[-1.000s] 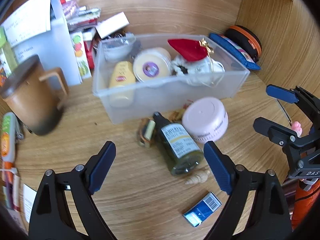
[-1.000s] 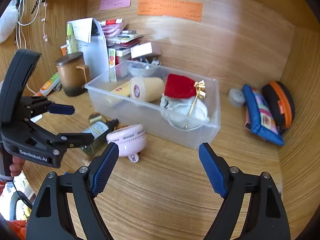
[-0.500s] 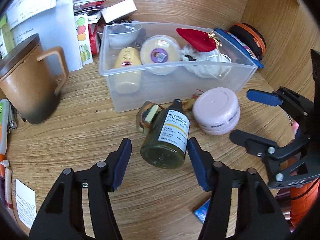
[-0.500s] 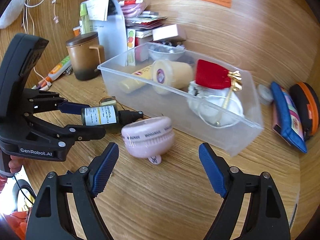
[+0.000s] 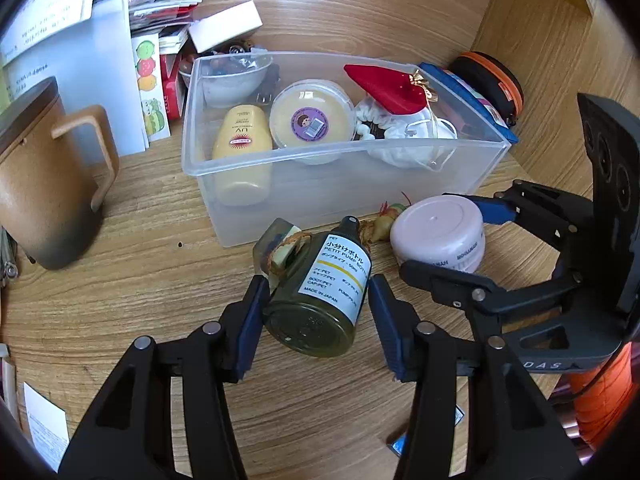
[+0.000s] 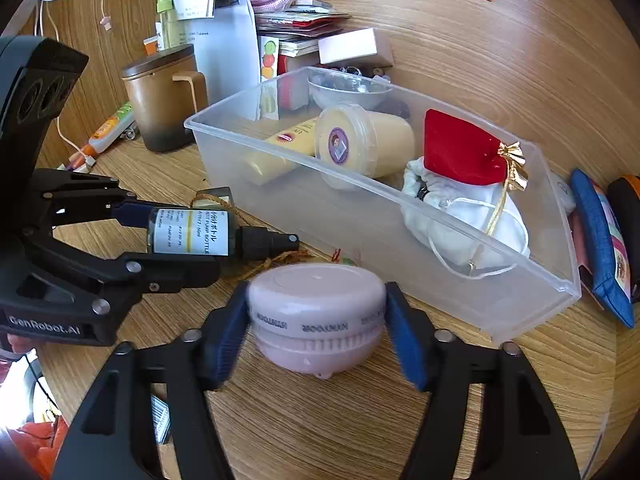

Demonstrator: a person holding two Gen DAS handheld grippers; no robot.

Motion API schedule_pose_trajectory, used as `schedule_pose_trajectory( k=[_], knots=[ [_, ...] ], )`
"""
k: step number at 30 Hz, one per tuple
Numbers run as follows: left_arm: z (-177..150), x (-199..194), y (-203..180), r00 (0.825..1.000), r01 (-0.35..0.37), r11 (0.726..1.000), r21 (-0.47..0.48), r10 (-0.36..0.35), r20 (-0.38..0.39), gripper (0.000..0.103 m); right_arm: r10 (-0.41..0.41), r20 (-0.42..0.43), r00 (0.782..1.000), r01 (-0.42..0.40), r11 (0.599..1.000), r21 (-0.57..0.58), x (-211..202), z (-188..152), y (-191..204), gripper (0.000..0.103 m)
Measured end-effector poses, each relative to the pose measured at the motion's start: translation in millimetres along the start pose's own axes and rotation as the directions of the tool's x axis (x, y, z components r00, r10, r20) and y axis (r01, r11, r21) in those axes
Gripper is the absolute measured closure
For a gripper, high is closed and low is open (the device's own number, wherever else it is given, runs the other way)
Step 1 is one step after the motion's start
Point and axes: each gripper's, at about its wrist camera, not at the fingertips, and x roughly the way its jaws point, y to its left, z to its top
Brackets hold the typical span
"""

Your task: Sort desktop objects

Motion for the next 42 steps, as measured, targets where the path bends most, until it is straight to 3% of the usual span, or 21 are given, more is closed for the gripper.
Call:
schedule_pose_trajectory(
  k=[19, 42],
  knots=[
    [-5, -40, -14, 0.995, -0.018, 1.0, 0.011, 0.016, 0.099, 0.06, -0.009, 0.091, 0.996, -0.001, 0.994, 0.112, -50, -10, -20, 0.043],
    [13, -89, -25, 0.977, -0.032, 0.999, 0.027, 0.025, 0.213, 0.062, -0.055, 0.196, 0.979, 0.028, 0.99, 0.138, -108, -3, -28, 0.043]
  ],
)
